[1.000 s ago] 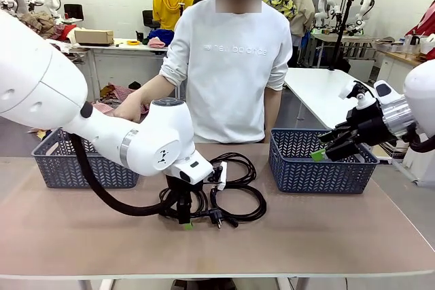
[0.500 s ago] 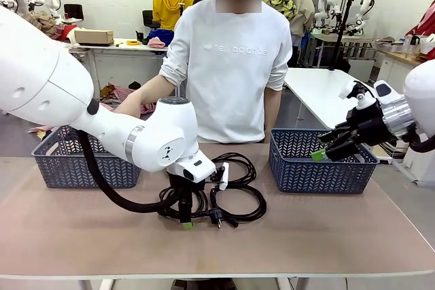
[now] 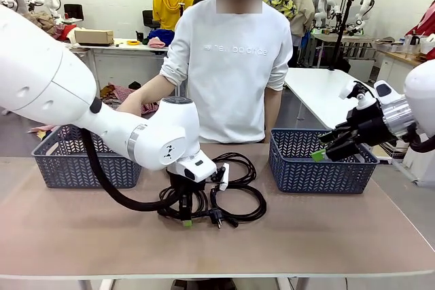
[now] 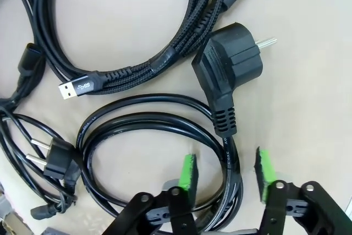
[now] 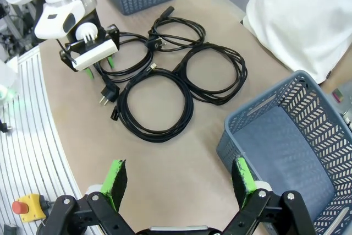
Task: Organize the cables according to human instructions.
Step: Pick up a bundle of cables and place it in the basket indicated by the human.
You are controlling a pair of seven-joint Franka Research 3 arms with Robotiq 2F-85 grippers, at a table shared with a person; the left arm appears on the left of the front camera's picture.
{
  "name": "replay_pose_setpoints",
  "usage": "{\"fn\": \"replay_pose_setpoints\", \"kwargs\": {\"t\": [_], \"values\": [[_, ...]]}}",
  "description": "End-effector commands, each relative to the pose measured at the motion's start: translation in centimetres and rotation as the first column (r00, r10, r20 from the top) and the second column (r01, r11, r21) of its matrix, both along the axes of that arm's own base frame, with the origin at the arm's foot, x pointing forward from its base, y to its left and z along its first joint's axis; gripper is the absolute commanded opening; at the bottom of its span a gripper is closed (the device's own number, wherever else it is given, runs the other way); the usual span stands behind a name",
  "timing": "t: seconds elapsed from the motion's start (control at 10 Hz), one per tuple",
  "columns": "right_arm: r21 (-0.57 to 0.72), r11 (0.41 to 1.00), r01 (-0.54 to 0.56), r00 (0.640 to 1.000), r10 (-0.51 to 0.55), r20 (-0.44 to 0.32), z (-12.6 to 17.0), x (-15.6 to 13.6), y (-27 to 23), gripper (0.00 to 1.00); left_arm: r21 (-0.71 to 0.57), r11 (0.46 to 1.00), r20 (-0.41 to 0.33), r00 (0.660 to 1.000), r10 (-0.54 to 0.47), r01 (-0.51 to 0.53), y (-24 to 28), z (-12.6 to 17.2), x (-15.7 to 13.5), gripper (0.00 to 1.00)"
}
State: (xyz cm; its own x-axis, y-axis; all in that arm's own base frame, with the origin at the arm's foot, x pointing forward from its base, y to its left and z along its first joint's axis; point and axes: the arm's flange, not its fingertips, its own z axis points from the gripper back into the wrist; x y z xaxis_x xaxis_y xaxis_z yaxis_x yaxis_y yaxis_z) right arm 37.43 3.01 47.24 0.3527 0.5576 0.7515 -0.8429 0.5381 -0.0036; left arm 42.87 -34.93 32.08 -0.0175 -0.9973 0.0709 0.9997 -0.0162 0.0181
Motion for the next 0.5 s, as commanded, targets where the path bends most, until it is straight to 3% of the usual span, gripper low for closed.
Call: {"fn": "replay_pose_setpoints", "kwargs": {"t": [0.0,0.3,0.4], "values": [[0.012,1.0,-0.019,1.0,0.018,0.019,-0.03,0.39,-0.02,1.0,0.026,1.0,0.01,1.0,0.017,-0.017,-0.16,0.27,0.2,0.37],[0.012,1.0,-0.019,1.0,0.018,0.019,-0.03,0.39,-0.02,1.0,0.038,0.999,0.015,1.0,0.019,-0.019,-0.17,0.46,0.17,0.05],[0.012,1.0,-0.019,1.0,0.018,0.019,-0.03,0.39,-0.02,1.0,0.044,0.999,0.017,1.0,0.021,-0.022,-0.09,0.48,0.22,0.0]]}}
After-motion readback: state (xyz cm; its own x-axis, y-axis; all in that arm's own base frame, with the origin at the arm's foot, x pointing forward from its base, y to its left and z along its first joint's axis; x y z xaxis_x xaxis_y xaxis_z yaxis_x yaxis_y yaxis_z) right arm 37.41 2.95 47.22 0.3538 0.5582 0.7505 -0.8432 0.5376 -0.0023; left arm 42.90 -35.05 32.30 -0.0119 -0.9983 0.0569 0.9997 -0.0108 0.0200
